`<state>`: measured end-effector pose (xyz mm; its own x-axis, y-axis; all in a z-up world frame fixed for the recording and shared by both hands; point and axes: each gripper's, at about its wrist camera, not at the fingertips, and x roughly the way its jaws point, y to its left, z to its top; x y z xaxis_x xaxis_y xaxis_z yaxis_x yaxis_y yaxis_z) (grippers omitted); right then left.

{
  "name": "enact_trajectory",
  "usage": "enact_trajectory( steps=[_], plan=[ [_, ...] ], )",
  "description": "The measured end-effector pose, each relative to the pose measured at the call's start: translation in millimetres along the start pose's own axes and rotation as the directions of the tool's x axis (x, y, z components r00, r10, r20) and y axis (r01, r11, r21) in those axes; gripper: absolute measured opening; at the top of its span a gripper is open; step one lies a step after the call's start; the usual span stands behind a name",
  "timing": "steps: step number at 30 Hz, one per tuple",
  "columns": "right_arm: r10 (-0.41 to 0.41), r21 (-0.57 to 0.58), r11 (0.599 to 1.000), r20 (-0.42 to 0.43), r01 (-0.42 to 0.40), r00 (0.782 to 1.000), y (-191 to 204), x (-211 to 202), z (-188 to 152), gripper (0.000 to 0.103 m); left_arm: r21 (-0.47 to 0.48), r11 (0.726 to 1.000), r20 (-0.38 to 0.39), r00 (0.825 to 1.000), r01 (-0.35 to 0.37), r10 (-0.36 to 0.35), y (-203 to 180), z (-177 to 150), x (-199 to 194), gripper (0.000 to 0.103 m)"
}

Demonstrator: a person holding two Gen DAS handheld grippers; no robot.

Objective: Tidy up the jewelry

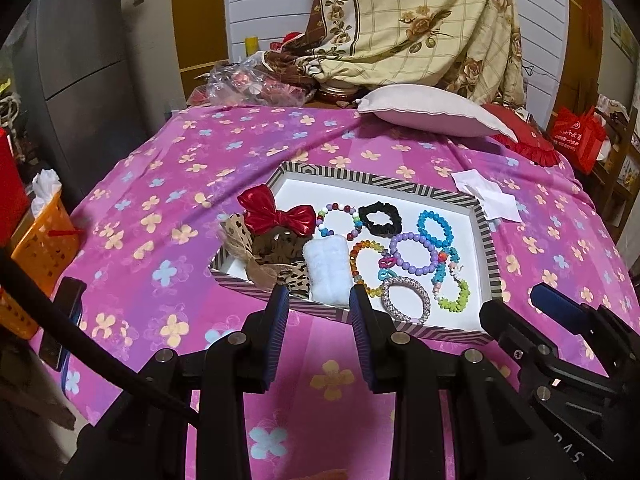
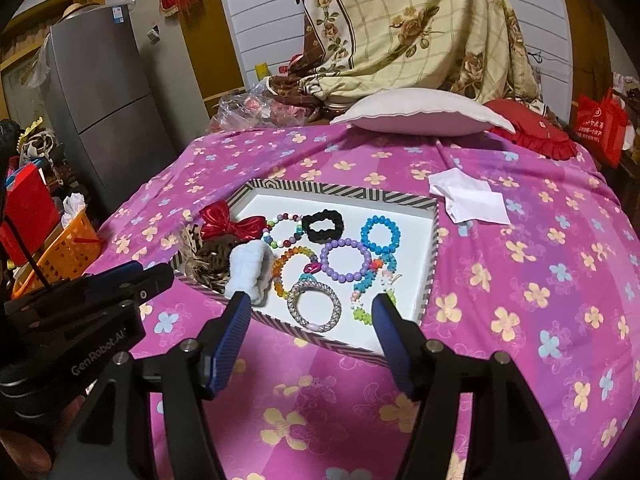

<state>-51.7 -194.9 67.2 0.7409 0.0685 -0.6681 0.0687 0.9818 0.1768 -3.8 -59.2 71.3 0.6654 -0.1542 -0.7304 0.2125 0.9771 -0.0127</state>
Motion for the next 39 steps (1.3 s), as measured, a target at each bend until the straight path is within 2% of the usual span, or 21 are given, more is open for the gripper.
enact_trajectory(
  steps=[39],
  plan=[
    [0.002,-0.012,1.0,-0.033,-0.002,0.999,0.7,13.5,-2.7,0.067,-0.014,1.0,-0.022,1.0,-0.01,0.01,12.3,-3.0,13.0,0.052]
  ],
)
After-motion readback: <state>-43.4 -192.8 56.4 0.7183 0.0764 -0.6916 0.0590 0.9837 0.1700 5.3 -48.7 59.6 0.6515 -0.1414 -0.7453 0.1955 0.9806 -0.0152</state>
